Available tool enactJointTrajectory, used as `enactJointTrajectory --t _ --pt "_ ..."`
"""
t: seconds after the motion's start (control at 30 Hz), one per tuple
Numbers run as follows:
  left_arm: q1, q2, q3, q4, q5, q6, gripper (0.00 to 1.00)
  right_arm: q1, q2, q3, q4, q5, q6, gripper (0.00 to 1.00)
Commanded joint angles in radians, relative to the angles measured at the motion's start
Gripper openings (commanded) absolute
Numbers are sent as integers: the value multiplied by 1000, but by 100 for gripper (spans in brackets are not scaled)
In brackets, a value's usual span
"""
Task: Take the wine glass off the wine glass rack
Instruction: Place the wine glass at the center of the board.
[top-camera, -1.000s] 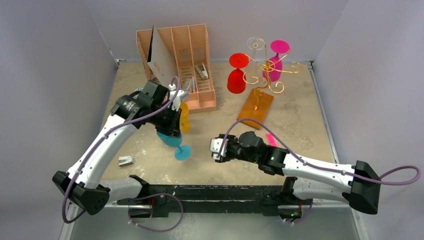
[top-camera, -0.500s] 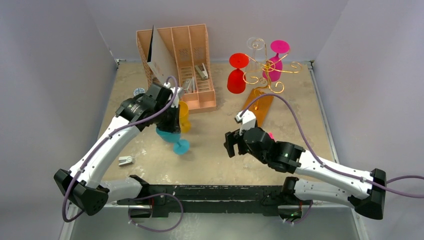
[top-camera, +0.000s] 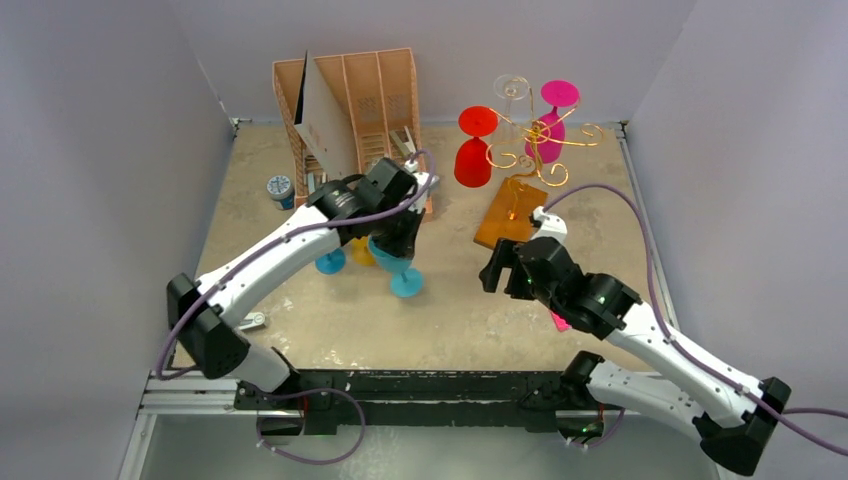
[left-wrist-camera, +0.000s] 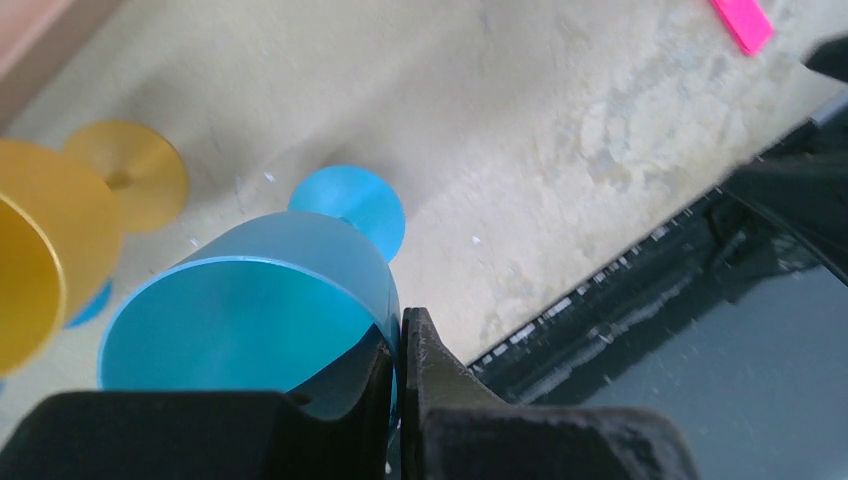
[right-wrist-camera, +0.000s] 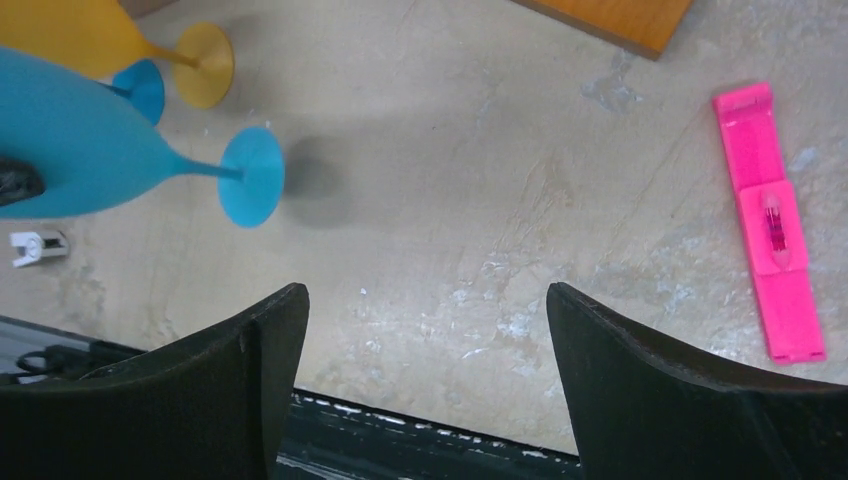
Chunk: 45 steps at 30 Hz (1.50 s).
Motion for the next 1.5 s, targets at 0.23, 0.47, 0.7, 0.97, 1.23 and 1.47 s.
enactJointTrajectory --t 0.23,0.47,0.7,0.97,1.23,1.47 --pt "-23 269 203 56 -250 111 0 -70 -139 -79 -24 -22 138 90" --pt "-22 366 271 62 -278 102 0 -68 -125 -44 -50 4 91 91" --pt "-19 358 257 101 -291 115 0 -69 -105 -32 -64 11 79 91" --pt "-15 328 229 75 -145 127 0 -69 -93 -27 -73 15 70 91" --pt "-16 98 65 31 -92 55 0 -69 -90 -27 -65 27 61 91" --pt "-15 -126 -153 -138 -336 -113 0 -69 -66 -38 -42 29 57 91"
